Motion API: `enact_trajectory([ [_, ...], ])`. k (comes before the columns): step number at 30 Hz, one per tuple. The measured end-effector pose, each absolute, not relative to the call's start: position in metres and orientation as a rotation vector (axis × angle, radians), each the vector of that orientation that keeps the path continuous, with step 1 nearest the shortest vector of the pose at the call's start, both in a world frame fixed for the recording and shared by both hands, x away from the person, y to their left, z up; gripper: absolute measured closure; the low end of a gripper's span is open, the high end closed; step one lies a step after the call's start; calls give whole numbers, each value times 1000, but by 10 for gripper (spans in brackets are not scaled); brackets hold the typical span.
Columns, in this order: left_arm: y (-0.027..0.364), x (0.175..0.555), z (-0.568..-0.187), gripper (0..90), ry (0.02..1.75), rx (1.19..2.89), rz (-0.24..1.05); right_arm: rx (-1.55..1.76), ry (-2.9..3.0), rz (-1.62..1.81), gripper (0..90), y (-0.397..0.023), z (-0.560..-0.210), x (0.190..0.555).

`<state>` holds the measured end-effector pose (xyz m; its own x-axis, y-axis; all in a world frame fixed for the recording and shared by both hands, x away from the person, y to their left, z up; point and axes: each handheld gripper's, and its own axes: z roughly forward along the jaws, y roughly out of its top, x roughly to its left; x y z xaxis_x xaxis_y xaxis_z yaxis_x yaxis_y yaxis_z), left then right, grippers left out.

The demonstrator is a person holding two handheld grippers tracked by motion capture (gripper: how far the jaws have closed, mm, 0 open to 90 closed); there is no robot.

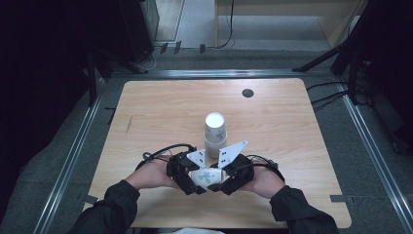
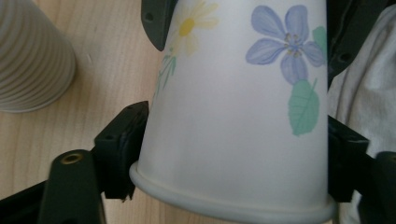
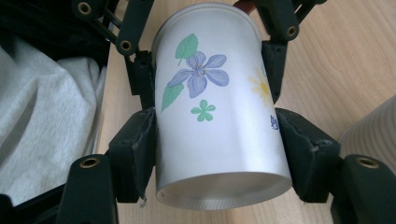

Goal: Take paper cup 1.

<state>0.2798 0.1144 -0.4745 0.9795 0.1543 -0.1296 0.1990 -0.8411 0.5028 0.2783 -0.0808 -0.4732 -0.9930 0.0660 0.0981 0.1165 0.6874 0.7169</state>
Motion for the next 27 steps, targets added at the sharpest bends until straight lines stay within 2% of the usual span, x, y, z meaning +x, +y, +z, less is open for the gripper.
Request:
enact_trajectory([
  [2,115,279,-471,109,266,2558,-77,-157,-2833,-1208,341,-81,-471,278],
  [14,138,285,-452,110,316,2341,-94,-212,-2745,-1404,341,-109,-451,286],
  [27,144,279,-443,127,325,2178,-134,-203,-2628,-1554,340,-127,-436,287],
])
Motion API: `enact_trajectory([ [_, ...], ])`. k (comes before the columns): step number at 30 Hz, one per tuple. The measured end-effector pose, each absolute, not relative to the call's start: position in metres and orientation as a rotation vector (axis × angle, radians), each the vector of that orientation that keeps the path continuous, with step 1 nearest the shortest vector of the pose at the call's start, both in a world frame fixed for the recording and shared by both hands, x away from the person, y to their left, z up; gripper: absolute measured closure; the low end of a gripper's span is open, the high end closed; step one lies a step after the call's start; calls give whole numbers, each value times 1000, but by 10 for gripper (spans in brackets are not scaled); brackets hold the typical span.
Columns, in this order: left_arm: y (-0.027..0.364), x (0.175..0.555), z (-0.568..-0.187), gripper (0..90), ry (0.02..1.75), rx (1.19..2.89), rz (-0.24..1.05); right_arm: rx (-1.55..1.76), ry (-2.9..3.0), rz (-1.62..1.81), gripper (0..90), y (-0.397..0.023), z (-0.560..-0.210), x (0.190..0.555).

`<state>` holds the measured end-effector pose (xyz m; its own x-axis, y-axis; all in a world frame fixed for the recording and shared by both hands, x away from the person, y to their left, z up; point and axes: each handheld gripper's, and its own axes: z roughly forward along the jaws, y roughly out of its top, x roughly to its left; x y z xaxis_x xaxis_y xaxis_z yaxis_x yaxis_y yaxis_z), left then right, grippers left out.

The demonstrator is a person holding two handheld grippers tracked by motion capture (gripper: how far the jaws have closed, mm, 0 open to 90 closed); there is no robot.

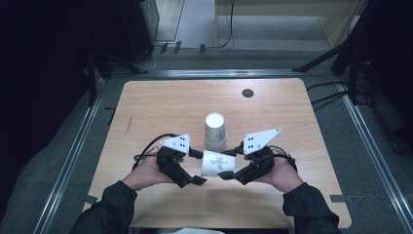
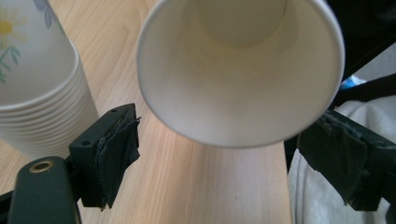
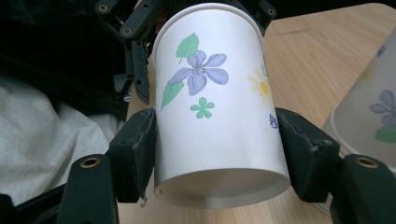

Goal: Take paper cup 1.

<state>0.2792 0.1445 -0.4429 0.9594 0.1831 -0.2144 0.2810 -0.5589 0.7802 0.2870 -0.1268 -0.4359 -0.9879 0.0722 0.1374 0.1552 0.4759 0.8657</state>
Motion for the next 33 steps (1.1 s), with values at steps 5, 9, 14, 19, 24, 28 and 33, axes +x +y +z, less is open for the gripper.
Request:
enact_trajectory([
  [5,149,277,-439,131,338,2118,-142,-173,-2604,-1550,340,-121,-435,287],
  [9,154,277,-437,142,350,2076,-156,-154,-2580,-1543,340,-116,-437,287],
  [14,158,274,-437,182,347,2060,-169,-140,-2564,-1527,340,-109,-438,288],
  [19,162,273,-436,225,363,2052,-168,-136,-2555,-1524,342,-105,-438,290],
  [24,163,271,-435,250,365,2079,-165,-125,-2562,-1502,344,-102,-438,290],
  [28,162,269,-433,250,368,2107,-143,-104,-2566,-1477,271,-101,-438,289],
  [33,165,270,-430,256,376,2130,-113,-139,-2609,-1446,252,-101,-440,290],
])
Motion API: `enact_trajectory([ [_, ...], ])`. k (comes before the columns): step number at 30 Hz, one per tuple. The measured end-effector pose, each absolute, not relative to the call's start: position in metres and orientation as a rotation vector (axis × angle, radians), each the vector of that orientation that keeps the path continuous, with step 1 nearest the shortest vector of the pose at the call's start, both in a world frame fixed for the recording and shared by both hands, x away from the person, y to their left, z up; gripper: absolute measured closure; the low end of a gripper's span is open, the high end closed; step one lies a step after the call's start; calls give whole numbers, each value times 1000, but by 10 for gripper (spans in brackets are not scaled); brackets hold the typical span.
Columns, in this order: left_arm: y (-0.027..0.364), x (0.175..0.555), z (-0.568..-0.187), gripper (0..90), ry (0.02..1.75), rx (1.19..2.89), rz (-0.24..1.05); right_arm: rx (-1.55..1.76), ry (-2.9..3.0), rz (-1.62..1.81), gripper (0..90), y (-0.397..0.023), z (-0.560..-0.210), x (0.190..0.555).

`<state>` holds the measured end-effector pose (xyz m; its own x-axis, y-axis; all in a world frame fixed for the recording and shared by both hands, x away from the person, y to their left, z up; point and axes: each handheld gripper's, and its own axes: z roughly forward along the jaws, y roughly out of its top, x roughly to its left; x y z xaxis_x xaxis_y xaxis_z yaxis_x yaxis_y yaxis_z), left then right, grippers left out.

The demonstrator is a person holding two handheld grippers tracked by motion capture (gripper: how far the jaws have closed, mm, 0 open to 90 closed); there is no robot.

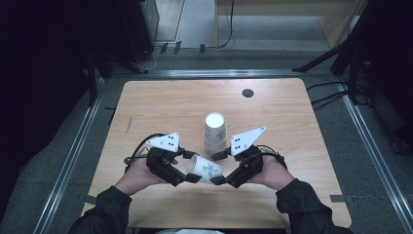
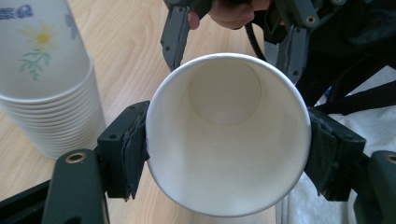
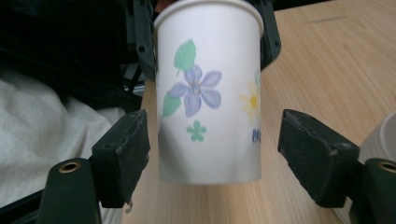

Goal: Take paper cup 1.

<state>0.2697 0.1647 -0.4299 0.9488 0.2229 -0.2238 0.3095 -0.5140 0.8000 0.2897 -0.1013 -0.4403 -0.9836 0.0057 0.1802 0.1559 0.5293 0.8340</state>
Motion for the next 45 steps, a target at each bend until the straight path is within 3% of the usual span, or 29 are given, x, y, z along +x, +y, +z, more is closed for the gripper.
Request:
enact_trajectory([
  [20,143,275,-439,278,382,2428,-25,-170,-2735,-1254,270,-78,-477,292],
  [35,125,280,-445,271,323,2482,-58,-190,-2768,-1183,345,-72,-491,287],
  [41,127,282,-446,232,307,2453,-61,-188,-2782,-1197,342,-75,-489,287],
  [45,128,283,-445,135,327,2441,-35,-202,-2775,-1221,339,-78,-485,288],
])
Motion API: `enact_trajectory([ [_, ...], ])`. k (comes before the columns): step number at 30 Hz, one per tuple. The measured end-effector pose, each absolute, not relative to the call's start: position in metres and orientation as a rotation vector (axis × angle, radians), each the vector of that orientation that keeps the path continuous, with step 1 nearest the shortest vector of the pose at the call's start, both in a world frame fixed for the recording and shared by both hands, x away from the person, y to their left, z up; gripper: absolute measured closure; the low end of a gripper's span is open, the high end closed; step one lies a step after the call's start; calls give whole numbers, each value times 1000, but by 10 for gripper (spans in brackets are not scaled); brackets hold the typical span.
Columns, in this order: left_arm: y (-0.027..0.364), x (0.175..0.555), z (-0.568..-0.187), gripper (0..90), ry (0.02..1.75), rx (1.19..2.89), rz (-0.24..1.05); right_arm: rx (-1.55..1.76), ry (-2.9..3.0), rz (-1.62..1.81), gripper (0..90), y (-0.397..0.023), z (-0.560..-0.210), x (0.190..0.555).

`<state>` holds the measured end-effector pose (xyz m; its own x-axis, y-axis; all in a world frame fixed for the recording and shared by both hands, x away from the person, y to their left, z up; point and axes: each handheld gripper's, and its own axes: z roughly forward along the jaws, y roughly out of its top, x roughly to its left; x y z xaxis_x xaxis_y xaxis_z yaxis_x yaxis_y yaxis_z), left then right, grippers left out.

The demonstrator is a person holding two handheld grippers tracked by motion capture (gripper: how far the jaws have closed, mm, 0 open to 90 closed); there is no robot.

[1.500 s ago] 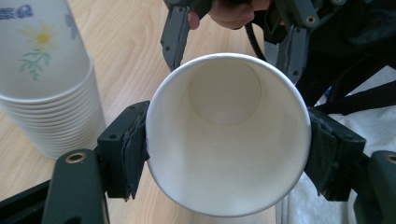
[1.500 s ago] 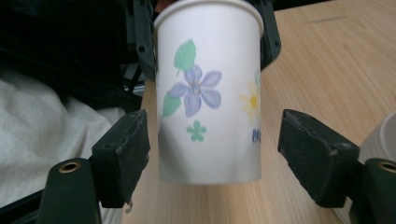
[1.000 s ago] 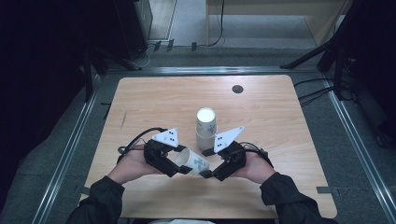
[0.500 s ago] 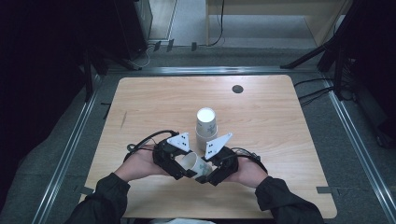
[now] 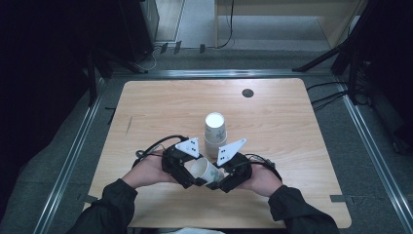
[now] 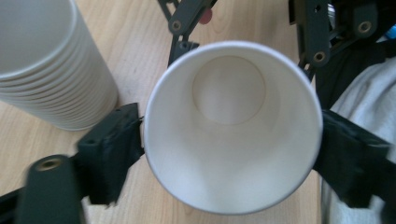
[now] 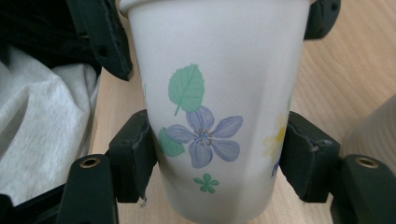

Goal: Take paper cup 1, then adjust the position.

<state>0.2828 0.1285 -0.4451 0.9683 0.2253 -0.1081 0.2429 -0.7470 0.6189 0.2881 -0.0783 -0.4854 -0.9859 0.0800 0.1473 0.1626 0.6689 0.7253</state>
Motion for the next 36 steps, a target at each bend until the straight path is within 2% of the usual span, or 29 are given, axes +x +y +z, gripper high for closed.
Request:
enact_trajectory([
  [22,156,286,-435,127,424,2203,-71,-249,-2723,-1404,336,-104,-460,295],
  [36,157,282,-439,141,449,2149,-86,-233,-2681,-1442,336,-101,-457,297],
])
